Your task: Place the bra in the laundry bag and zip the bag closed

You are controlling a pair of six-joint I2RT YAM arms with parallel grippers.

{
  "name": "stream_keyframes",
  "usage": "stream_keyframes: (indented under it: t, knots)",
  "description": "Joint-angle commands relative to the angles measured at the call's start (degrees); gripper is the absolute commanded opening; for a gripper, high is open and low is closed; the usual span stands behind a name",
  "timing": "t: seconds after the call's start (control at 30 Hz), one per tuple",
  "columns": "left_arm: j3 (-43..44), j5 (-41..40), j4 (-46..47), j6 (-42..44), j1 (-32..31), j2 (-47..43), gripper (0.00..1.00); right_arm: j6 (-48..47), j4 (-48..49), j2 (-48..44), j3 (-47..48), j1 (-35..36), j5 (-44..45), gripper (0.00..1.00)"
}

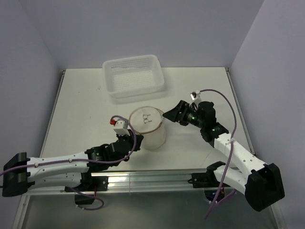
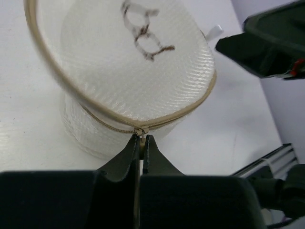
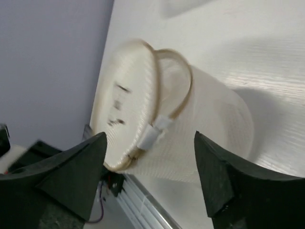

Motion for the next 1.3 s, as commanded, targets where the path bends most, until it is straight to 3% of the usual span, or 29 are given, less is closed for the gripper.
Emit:
stream_keyframes:
  t: [0.0, 0.17, 0.3, 0.43, 0.8, 0.83, 0.9, 0.93, 0.97, 1.1, 1.27]
  knots:
    - [2.5, -3.0, 4.9, 0.7, -1.5, 5.0, 0.00, -2.6, -2.5, -4.8, 0.5, 0.3, 6.6, 0.85]
    - [6.2, -4.0, 11.5, 0.2, -2.4, 13.6, 0.00, 3.5, -3.3, -17.0, -9.1, 7.5, 16.0, 0.88]
    - [8.2, -3.2, 16.9, 1.8, -3.1, 17.9, 0.00, 10.3, -0.4, -19.0, -11.9, 17.6, 20.3, 0.85]
    - [9.8, -3.2, 18.7, 2.3, -4.5, 20.9, 0.00, 12.4, -1.3, -19.7, -11.3, 21.8, 25.8, 0.80]
    - [7.6, -2.5, 20.5, 2.1, -6.5, 21.1, 0.00, 10.0, -0.7, -12.0, -7.6, 21.9, 32.9, 0.55]
    - [7.7, -2.5, 20.4, 2.9, -6.5, 21.0, 0.00, 10.1, 1.0, -11.4, -7.6, 21.9, 32.4, 0.31]
    - [7.9, -2.9, 19.7, 3.3, -6.6, 20.8, 0.00, 9.8, 1.0, -11.1, -7.4, 21.9, 33.4, 0.21]
    - [7.7, -3.1, 19.6, 3.4, -6.6, 20.6, 0.00, 9.7, 0.4, -11.1, -7.0, 21.8, 33.7, 0.06]
    - [7.3, -3.2, 19.4, 3.8, -6.6, 20.4, 0.00, 9.5, -0.1, -11.4, -6.9, 21.8, 34.4, 0.01]
    - [5.9, -5.7, 15.9, 4.5, -6.4, 18.1, 0.00, 6.7, -2.1, -12.9, -6.6, 20.0, 35.1, 0.00]
    - [2.6, -8.3, 6.9, 2.7, -6.1, 12.0, 0.00, 3.1, -1.8, -12.1, -6.0, 8.1, 24.0, 0.00]
